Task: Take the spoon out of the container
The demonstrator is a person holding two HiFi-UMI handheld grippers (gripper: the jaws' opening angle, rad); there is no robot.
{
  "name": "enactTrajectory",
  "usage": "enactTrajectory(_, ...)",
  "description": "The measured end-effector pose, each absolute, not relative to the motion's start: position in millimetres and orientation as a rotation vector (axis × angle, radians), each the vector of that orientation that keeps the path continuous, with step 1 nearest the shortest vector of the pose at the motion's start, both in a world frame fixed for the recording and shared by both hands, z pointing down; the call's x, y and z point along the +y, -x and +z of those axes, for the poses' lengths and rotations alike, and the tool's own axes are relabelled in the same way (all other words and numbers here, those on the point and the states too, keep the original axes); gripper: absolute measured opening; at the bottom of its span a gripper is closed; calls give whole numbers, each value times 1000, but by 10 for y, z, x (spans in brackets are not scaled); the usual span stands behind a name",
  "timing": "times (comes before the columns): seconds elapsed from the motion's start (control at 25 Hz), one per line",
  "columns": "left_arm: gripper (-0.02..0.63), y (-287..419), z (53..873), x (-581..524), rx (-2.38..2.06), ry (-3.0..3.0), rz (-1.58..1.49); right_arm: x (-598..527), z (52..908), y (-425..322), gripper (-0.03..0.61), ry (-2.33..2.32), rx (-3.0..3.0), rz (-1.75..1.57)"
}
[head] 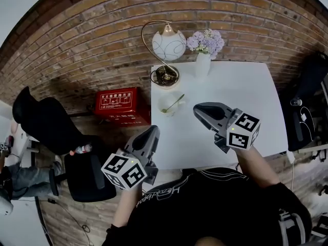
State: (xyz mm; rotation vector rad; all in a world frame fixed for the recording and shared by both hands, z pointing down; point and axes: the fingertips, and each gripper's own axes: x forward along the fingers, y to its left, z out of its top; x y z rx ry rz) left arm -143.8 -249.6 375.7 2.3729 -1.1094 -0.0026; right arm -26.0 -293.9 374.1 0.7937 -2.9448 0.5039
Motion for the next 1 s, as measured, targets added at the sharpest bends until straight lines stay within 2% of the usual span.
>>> enactTrajectory(0.32,5,1528,4054,-2781,-1094,-2313,11,-3346,4069,331,3,-802,-2893,591)
enactTrajectory(0.44,5,1563,4149,-2860,-1089,-2298,22,-3483,4191,331,87,-832,-2878,618)
enactTrajectory(0.6,5,1629,4263,-2935,-1094,-2271,28,-3629,4366,325,144,-864,-2830,638)
enactTrajectory(1.0,5,1792,4535,-3060,-1111,-2211,57,-3990,4921,312,176,-964,-2739,821)
